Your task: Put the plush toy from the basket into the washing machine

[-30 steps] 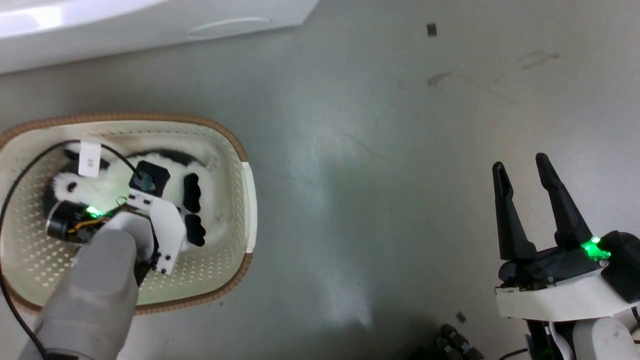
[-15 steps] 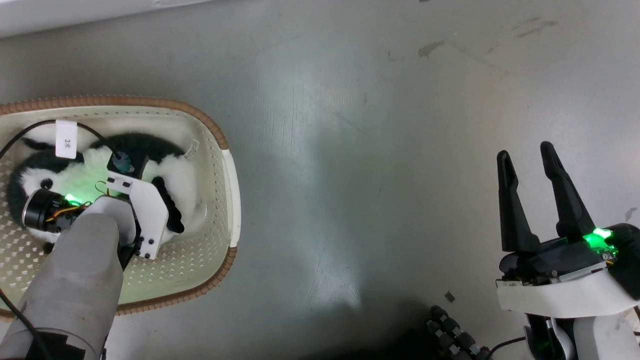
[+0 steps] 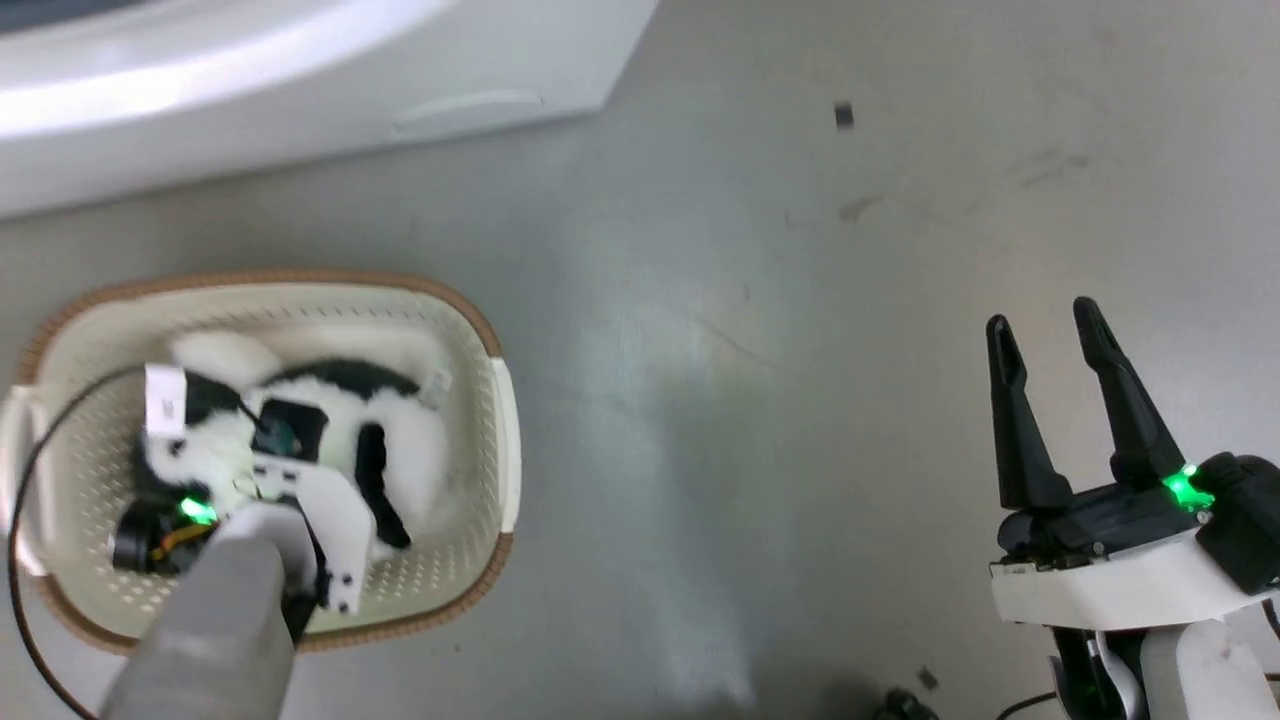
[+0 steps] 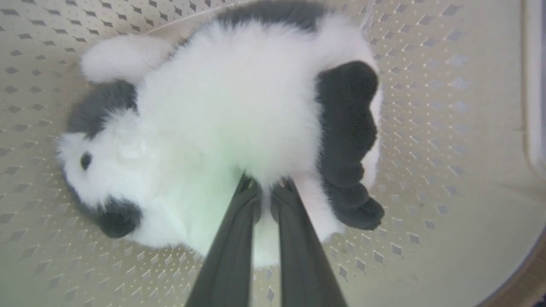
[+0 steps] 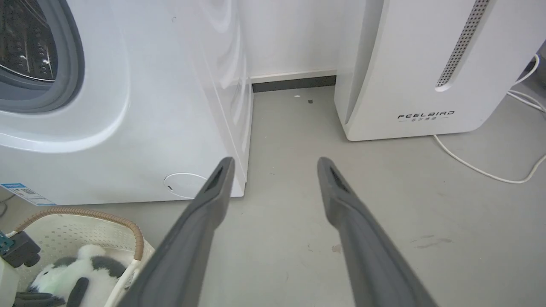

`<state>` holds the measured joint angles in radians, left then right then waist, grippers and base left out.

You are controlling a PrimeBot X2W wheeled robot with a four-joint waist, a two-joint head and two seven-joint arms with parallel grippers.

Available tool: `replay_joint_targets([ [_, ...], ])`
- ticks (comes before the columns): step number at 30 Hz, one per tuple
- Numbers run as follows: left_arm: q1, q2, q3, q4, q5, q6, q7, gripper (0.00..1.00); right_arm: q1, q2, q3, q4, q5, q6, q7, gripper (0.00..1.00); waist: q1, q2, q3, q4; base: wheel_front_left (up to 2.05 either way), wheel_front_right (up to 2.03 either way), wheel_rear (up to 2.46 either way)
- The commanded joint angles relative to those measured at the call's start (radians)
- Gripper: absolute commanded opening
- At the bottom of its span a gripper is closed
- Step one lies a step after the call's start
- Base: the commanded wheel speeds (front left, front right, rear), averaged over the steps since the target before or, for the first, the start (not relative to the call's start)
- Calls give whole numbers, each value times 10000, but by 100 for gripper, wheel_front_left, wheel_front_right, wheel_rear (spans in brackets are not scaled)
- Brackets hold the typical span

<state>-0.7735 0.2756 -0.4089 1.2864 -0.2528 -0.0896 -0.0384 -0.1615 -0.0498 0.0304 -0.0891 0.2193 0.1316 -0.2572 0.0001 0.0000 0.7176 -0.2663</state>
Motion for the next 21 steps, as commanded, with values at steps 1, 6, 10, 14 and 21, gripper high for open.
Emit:
replay_joint_targets([
  [1, 151, -65, 27, 3, -82, 52, -114, 0, 76, -4, -58, 46, -29, -9, -45, 100, -1, 0, -682, 197, 0, 0, 0],
  [6, 823, -438, 89, 10, -325, 6, -898, 0, 391, -4, -216, 262, -260, -9, -45, 100, -1, 0, -1937, 493, 0, 0, 0],
  [10, 1323, -730, 163, 12, -543, -46, -1508, 0, 726, -4, -291, 394, -432, -9, -45, 100, -1, 0, -2817, 737, 0, 0, 0],
  [14, 1830, -930, 210, -139, -705, -108, -1994, 0, 1009, -4, -306, 525, -572, -9, -45, 100, -1, 0, -3638, 954, 0, 0, 0],
  [21, 2762, -1118, 391, -1444, -842, -38, -2225, 0, 1516, -4, -368, 628, -756, -9, -45, 100, -1, 0, -4704, 1356, 0, 0, 0],
])
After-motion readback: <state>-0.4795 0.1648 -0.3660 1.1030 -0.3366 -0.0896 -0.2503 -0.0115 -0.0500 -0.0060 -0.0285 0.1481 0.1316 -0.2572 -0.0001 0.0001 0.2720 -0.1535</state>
